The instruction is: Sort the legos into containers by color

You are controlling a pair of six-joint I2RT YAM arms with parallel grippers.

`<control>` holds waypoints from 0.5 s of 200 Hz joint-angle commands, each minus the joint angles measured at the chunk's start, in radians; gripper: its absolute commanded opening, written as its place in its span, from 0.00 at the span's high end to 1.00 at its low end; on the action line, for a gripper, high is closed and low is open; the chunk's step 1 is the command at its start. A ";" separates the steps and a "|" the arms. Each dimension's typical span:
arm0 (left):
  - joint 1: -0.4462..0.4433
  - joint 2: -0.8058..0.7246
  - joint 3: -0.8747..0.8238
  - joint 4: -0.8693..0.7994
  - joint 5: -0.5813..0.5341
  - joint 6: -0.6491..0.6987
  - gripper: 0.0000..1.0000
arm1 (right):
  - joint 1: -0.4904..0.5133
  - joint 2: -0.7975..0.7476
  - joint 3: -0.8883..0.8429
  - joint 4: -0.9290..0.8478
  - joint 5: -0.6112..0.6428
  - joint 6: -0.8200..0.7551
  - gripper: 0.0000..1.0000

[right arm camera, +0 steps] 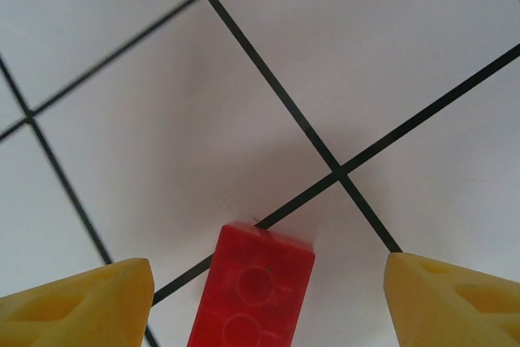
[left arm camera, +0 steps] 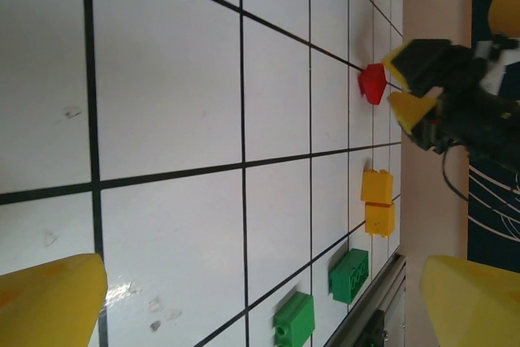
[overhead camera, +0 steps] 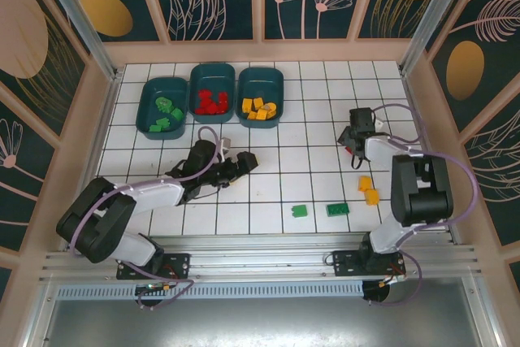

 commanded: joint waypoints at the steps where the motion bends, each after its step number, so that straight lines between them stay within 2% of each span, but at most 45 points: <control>1: -0.001 0.015 0.009 0.032 -0.034 0.001 0.02 | -0.005 0.045 0.032 -0.010 -0.027 0.040 0.30; 17: -0.001 0.019 0.014 0.013 -0.039 0.012 0.01 | -0.005 0.056 0.025 0.025 -0.054 0.042 0.38; 43: -0.002 0.031 0.028 -0.025 -0.044 0.029 0.01 | 0.001 0.049 0.019 0.050 -0.065 0.042 0.62; 58: 0.001 0.017 0.037 -0.075 -0.074 0.046 0.02 | 0.012 0.027 0.014 0.063 -0.063 0.030 0.71; 79: 0.038 -0.064 0.012 -0.139 -0.147 0.046 0.02 | 0.053 -0.010 0.026 0.068 -0.059 0.016 0.76; 100: 0.178 -0.176 -0.035 -0.240 -0.179 0.048 0.02 | 0.154 -0.039 0.079 0.066 -0.042 0.010 0.77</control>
